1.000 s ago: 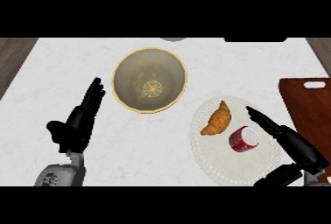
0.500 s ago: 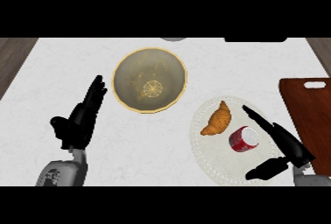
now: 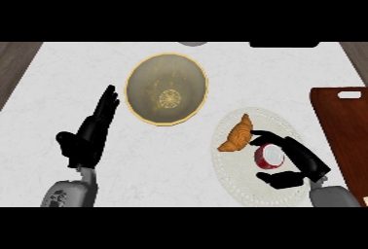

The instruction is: Pick the can from the placemat and place it in the bowl

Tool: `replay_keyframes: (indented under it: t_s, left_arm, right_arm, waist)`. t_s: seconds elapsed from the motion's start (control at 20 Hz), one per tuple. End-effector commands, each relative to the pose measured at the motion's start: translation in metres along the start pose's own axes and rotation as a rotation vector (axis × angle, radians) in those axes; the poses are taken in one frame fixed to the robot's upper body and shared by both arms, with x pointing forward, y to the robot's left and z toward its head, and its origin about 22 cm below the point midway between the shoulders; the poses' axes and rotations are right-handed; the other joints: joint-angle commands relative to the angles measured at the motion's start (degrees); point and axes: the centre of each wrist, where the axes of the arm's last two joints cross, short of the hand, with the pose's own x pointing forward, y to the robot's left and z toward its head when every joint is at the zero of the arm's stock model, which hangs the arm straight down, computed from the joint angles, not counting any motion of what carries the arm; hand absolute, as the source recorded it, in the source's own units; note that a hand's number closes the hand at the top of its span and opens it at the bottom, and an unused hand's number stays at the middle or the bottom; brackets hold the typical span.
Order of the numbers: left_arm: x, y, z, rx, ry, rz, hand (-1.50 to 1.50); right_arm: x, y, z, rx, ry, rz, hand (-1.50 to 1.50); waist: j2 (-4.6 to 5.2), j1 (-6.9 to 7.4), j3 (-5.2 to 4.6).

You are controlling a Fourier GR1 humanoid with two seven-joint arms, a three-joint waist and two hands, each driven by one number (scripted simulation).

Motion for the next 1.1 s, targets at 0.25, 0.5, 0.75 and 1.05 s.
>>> replay_keyframes:
  t_s: [0.25,0.5,0.75,1.05]
  left_arm:
    - [0.002,-0.001,0.004,0.007,-0.015,0.004,0.00]
    - [0.006,-0.007,-0.002,-0.020,-0.014,0.001,0.00]
    - [0.000,0.001,-0.008,-0.014,0.003,0.007,0.00]
    - [0.004,-0.003,0.005,-0.010,0.009,0.006,0.00]
  right_arm:
    - [0.014,0.023,-0.014,0.076,-0.102,0.049,1.50]
    - [0.089,0.099,-0.046,0.376,-0.355,0.066,1.50]
    - [0.151,0.150,-0.056,0.574,-0.550,0.052,1.50]
    - [0.197,0.135,-0.029,0.422,-0.788,-0.118,1.50]
  waist:
    - [0.09,-0.08,0.13]
    - [-0.07,1.06,0.07]
    - [0.18,0.72,0.11]
    - [-0.03,0.14,0.14]
